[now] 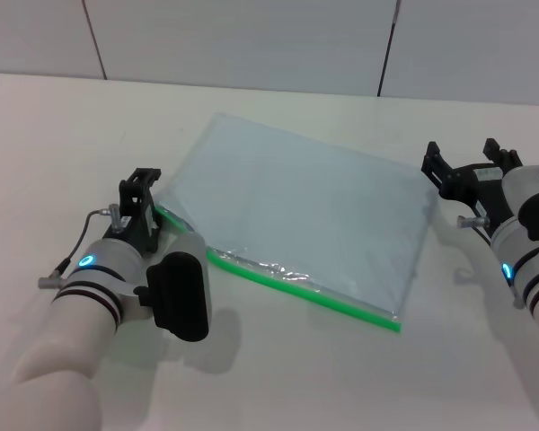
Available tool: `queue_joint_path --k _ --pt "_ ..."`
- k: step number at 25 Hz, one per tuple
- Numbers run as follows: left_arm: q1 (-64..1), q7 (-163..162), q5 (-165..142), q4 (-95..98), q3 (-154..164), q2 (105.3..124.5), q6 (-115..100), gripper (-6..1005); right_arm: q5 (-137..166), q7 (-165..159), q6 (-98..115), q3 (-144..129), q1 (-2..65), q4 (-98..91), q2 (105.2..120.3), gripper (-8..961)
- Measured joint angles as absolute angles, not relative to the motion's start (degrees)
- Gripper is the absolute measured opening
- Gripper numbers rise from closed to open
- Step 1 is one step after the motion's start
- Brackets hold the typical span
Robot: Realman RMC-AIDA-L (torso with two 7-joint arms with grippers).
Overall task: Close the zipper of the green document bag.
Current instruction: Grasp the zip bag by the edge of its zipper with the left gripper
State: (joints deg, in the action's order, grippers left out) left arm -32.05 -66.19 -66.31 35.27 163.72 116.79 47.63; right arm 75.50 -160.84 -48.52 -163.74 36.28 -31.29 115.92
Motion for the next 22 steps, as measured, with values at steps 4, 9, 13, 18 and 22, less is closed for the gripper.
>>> queue_joint_path --k 4,9,13,18,22 --pt "-32.18 -65.84 -66.57 35.3 163.72 116.79 47.13 538 75.5 -160.84 -48.52 -163.78 36.3 -31.29 115.92 863" --pt "-32.27 -65.31 -68.08 35.34 163.71 116.85 46.14 538 75.5 -160.84 -48.52 -163.83 36.3 -31.29 115.92 863" --pt "-32.27 -64.97 -69.24 35.34 163.7 116.92 45.58 537 75.5 -160.84 -48.52 -163.83 36.3 -31.29 115.92 863" --pt "-32.42 -64.26 -69.31 35.34 163.73 116.96 45.53 537 75.5 -160.84 -48.52 -163.83 36.3 -31.29 115.92 863" --pt "-32.53 -63.33 -69.34 35.42 163.73 116.97 45.26 537 75.5 -160.84 -48.52 -163.83 36.33 -31.29 115.92 862"
